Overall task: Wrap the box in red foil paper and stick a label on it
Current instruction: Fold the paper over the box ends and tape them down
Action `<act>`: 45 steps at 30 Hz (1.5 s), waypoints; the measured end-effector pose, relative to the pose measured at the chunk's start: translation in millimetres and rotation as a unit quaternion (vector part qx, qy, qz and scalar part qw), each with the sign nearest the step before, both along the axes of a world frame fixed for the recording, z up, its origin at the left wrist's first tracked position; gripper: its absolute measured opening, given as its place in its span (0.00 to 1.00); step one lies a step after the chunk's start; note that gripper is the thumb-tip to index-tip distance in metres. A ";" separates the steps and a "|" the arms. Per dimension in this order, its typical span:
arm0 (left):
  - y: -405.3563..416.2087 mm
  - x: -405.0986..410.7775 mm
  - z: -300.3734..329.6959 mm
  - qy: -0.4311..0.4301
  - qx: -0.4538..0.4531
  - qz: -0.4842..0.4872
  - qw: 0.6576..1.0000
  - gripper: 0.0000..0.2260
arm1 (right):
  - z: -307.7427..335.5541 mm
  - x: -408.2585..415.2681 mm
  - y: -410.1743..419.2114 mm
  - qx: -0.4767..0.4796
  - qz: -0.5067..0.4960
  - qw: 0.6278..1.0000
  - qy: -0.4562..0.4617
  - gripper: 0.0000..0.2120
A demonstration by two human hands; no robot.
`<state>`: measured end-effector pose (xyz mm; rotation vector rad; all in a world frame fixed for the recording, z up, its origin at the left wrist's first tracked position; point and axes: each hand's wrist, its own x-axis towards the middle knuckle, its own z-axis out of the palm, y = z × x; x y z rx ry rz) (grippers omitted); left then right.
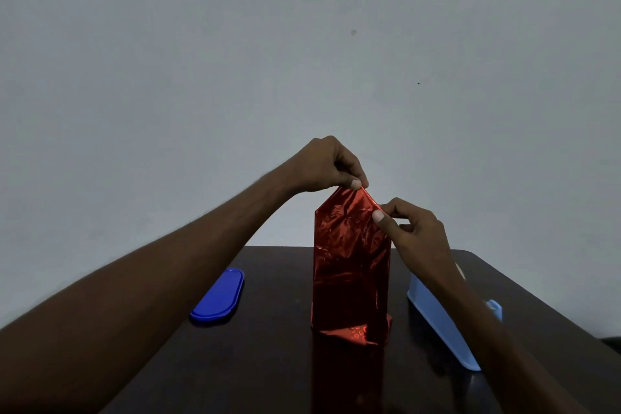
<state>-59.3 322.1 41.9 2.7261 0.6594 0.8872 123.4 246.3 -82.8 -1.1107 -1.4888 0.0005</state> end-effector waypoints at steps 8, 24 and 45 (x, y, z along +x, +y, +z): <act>-2.0 0.4 4.0 0.003 -0.012 0.005 1.000 0.06 | -0.7 -0.5 1.3 -0.004 0.000 1.000 0.004 0.10; -4.2 7.6 10.7 0.048 0.030 0.013 0.998 0.04 | -1.1 -3.2 -1.4 -0.002 -0.007 1.000 0.008 0.08; 14.6 32.1 24.8 0.208 -0.010 0.114 0.971 0.02 | 13.9 -2.5 10.8 -0.048 0.055 0.991 0.108 0.18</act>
